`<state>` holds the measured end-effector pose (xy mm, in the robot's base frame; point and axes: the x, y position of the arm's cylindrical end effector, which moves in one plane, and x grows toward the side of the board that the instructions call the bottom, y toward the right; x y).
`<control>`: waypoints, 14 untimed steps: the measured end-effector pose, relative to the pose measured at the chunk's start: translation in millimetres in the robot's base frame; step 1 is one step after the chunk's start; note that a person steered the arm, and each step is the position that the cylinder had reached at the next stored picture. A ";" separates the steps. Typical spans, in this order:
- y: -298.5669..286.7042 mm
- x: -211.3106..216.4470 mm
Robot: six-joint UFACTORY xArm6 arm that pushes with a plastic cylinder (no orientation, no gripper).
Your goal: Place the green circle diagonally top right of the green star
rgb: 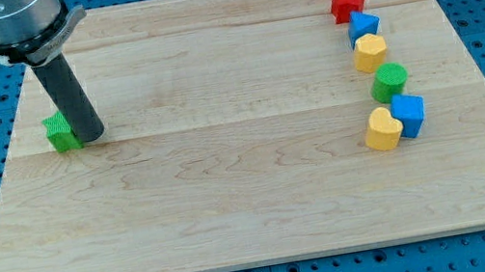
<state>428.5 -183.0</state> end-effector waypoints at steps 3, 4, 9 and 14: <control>-17.7 17.9; -17.2 4.8; 347.1 164.1; 434.0 81.8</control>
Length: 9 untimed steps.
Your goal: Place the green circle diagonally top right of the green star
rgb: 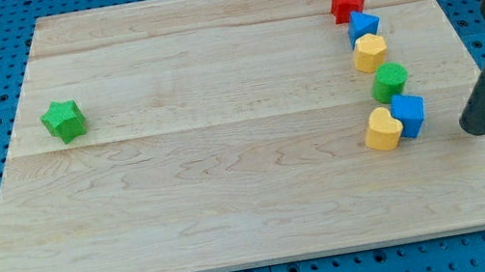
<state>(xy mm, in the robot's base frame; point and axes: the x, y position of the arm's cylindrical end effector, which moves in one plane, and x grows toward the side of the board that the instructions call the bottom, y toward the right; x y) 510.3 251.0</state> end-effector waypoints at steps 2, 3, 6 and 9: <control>-8.9 -20.7; -9.8 -26.7; -20.5 -57.0; -164.8 -57.0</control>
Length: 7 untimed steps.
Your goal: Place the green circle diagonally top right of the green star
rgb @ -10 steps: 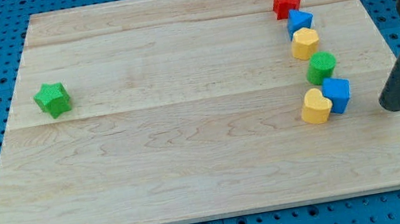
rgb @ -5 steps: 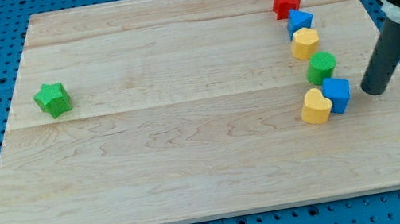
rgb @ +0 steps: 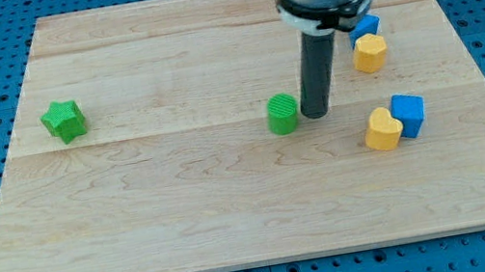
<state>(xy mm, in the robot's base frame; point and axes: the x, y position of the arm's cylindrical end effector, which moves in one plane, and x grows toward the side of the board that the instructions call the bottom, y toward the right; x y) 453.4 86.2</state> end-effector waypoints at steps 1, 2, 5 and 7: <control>-22.3 3.9; -135.6 3.9; -226.9 -82.6; -151.5 -39.9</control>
<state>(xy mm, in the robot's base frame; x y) 413.5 -65.2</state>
